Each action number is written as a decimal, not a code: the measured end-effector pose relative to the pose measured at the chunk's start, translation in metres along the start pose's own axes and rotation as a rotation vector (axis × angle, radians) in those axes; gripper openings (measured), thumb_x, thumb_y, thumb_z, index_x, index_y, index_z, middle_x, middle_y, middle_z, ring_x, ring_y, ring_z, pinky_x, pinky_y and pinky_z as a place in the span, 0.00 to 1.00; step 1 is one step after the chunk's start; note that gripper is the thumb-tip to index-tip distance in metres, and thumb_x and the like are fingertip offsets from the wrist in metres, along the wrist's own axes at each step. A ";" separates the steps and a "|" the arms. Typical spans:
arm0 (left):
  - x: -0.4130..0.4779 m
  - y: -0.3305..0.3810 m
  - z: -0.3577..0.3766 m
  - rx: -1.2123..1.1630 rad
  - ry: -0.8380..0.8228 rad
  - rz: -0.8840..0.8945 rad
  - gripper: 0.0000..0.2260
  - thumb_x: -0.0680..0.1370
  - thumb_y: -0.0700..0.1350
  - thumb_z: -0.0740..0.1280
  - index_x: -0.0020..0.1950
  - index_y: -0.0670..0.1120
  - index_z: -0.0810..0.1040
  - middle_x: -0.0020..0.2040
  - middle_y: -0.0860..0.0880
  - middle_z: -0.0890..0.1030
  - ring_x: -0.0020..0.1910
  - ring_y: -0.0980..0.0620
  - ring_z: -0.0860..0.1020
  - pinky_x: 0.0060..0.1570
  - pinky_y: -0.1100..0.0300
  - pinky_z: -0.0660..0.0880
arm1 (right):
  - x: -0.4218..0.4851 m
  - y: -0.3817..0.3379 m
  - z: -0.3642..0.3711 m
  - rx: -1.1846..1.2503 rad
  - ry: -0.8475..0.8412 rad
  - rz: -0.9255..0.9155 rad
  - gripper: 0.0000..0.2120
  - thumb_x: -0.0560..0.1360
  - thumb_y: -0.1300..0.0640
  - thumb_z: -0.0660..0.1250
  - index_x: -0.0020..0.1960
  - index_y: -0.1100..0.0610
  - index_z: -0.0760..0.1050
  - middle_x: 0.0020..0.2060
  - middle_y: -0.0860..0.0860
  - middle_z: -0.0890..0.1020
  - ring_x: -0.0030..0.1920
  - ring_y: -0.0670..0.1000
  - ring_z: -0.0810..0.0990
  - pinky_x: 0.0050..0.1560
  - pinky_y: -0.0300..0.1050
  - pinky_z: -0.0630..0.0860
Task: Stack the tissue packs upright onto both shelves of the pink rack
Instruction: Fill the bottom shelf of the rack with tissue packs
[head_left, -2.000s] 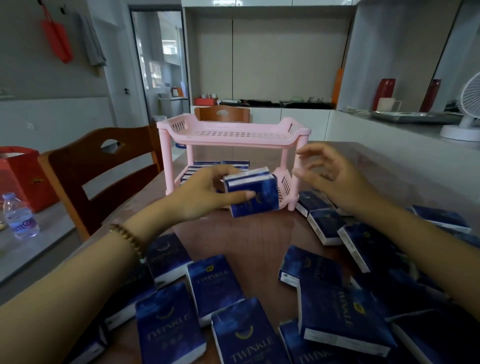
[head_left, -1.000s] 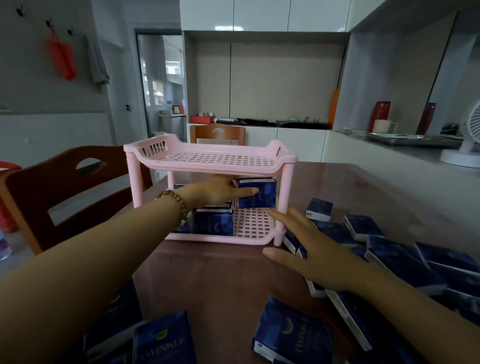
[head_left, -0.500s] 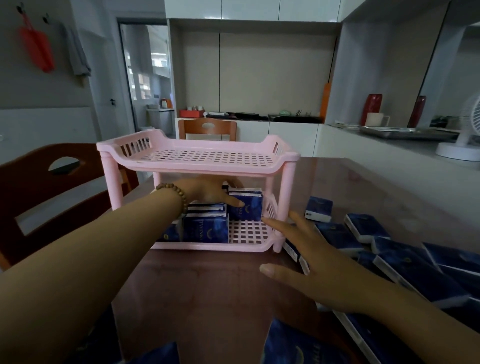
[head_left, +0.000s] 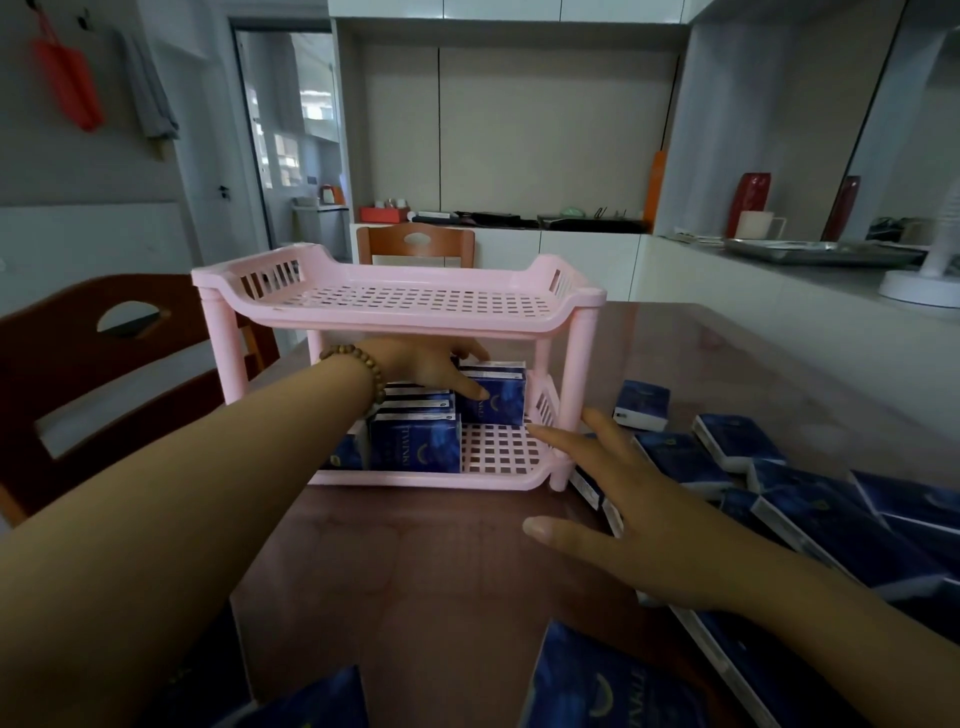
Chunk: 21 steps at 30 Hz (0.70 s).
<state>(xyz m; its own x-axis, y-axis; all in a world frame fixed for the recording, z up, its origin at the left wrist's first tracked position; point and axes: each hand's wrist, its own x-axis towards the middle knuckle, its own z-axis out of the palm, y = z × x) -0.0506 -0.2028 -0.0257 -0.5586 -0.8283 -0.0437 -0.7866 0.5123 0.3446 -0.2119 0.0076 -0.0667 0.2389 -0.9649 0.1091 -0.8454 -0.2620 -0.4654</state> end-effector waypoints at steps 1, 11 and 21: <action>-0.001 0.000 0.000 -0.008 0.002 -0.002 0.29 0.73 0.54 0.69 0.72 0.52 0.64 0.73 0.49 0.66 0.72 0.48 0.64 0.70 0.52 0.60 | 0.000 0.000 0.000 0.005 0.001 -0.006 0.38 0.64 0.29 0.55 0.71 0.32 0.45 0.61 0.23 0.42 0.59 0.24 0.50 0.64 0.31 0.53; -0.056 0.009 0.000 0.028 0.170 0.067 0.27 0.78 0.57 0.60 0.74 0.48 0.62 0.75 0.49 0.63 0.72 0.48 0.62 0.70 0.57 0.58 | 0.003 0.006 0.003 0.062 0.061 -0.053 0.40 0.64 0.28 0.56 0.73 0.38 0.52 0.72 0.32 0.47 0.71 0.38 0.54 0.72 0.41 0.57; -0.147 0.033 0.023 0.134 0.211 0.293 0.24 0.77 0.57 0.62 0.70 0.48 0.66 0.68 0.48 0.69 0.66 0.51 0.65 0.65 0.60 0.62 | -0.003 0.003 -0.026 0.055 -0.017 -0.070 0.32 0.66 0.29 0.60 0.68 0.35 0.61 0.73 0.39 0.55 0.71 0.43 0.60 0.70 0.44 0.62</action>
<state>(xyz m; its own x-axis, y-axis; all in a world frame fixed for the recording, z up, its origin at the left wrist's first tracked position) -0.0005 -0.0586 -0.0291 -0.7091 -0.6639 0.2374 -0.6371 0.7476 0.1876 -0.2276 0.0096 -0.0461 0.3052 -0.9435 0.1287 -0.7988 -0.3272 -0.5048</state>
